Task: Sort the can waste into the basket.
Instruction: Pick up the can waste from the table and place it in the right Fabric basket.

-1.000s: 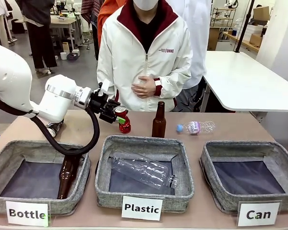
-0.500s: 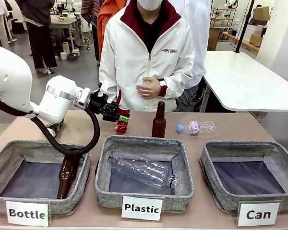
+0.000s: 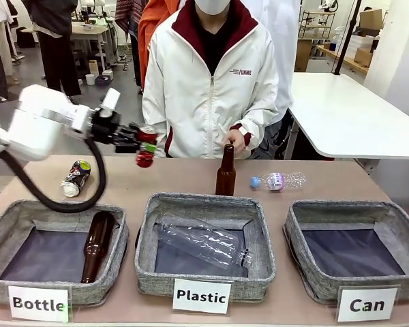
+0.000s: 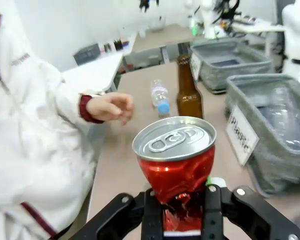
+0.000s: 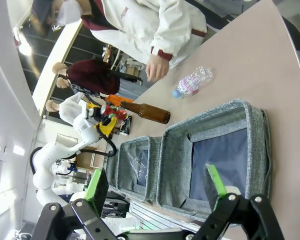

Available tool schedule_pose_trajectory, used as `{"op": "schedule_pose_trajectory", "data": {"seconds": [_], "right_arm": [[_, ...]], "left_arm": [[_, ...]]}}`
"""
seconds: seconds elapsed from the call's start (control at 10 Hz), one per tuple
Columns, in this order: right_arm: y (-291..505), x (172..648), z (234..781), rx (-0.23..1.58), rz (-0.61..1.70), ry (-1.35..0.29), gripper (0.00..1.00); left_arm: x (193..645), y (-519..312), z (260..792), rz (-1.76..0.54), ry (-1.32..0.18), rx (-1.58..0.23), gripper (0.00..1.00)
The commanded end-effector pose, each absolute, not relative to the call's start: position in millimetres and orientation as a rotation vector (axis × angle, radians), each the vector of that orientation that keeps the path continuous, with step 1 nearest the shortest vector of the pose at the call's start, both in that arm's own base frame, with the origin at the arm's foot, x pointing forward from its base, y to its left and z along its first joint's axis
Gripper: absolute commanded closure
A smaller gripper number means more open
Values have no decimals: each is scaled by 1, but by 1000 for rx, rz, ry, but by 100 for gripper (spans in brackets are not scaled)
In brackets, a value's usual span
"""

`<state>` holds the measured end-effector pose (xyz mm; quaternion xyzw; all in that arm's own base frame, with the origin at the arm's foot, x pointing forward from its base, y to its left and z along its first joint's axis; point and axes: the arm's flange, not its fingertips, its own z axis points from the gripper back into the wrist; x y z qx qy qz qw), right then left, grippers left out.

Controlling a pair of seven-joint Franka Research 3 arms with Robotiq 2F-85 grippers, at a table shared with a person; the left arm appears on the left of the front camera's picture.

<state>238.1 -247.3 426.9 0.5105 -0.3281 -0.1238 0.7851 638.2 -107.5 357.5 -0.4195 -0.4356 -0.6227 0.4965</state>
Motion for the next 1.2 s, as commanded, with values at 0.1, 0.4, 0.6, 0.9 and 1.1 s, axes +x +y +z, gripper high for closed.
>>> {"op": "schedule_pose_trajectory", "data": {"seconds": [0.1, 0.4, 0.6, 0.9, 1.1], "right_arm": [[-248, 240, 427, 1109, -249, -742, 0], [-248, 240, 427, 1109, -249, -742, 0], [-248, 240, 427, 1109, -249, -742, 0], [-248, 240, 427, 1109, -249, -742, 0], [-248, 240, 427, 1109, -249, -742, 0]], "left_arm": [[547, -11, 392, -1528, -1073, -1018, 100], [444, 31, 405, -1569, -1149, -1053, 100], [472, 44, 407, -1526, -1130, -1067, 100], [445, 43, 404, -1520, -1151, -1055, 73], [461, 62, 418, -1475, -1072, -1125, 73]]}}
